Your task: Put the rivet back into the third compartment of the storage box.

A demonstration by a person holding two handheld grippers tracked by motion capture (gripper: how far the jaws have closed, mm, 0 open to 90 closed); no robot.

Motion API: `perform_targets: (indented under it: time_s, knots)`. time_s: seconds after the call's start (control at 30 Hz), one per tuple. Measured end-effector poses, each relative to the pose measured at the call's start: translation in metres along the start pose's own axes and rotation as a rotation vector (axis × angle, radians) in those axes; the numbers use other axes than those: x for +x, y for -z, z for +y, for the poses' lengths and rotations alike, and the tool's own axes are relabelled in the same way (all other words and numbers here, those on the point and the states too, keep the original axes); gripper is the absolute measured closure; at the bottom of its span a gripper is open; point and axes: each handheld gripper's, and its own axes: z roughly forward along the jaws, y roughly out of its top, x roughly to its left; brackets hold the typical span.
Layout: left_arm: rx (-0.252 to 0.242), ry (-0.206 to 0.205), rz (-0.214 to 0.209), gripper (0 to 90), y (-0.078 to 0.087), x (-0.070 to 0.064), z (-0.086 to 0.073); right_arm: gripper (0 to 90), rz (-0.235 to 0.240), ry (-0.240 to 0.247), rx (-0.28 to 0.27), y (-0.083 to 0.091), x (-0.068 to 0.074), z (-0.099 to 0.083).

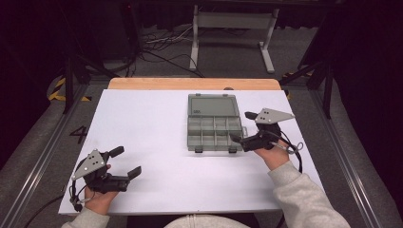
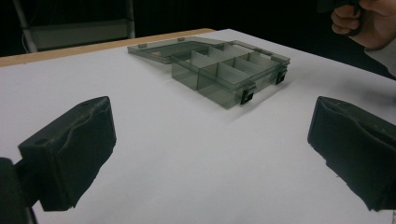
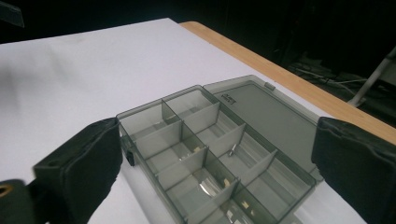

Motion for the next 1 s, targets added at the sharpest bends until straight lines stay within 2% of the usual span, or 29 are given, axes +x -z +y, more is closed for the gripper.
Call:
perform_targets:
  time_s: [0.13, 0.27, 0.47, 0.6, 0.67, 0.7, 0.87, 1.0]
  knots:
    - [-0.003, -0.003, -0.003, 1.6, 0.000, -0.001, 0.000, 0.3, -0.025, -0.009, -0.046, 0.015, 0.006, -0.020]
    - [0.009, -0.021, -0.002, 1.5, 0.000, -0.001, 0.001, 0.4, -0.041, 0.001, -0.119, 0.029, 0.015, -0.040]
    - [0.004, -0.029, -0.006, 1.4, 0.000, -0.003, 0.002, 0.4, -0.061, -0.003, -0.185, 0.040, 0.023, -0.059]
    - [0.000, -0.033, -0.019, 1.4, 0.001, -0.004, 0.002, 0.1, -0.064, -0.012, -0.184, 0.040, 0.026, -0.078]
    - [-0.001, -0.037, -0.023, 1.3, 0.002, -0.004, 0.003, 0.1, -0.062, -0.018, -0.180, 0.039, 0.026, -0.081]
    - [-0.006, -0.039, -0.042, 1.2, 0.003, -0.004, 0.003, 0.1, -0.062, -0.032, -0.185, 0.039, 0.025, -0.086]
    - [-0.022, -0.045, -0.046, 0.9, 0.007, -0.003, 0.004, 0.1, -0.060, -0.054, -0.191, 0.041, 0.026, -0.089]
    - [-0.014, -0.039, -0.052, 0.8, 0.006, -0.004, 0.003, 0.1, -0.059, -0.061, -0.196, 0.041, 0.025, -0.089]
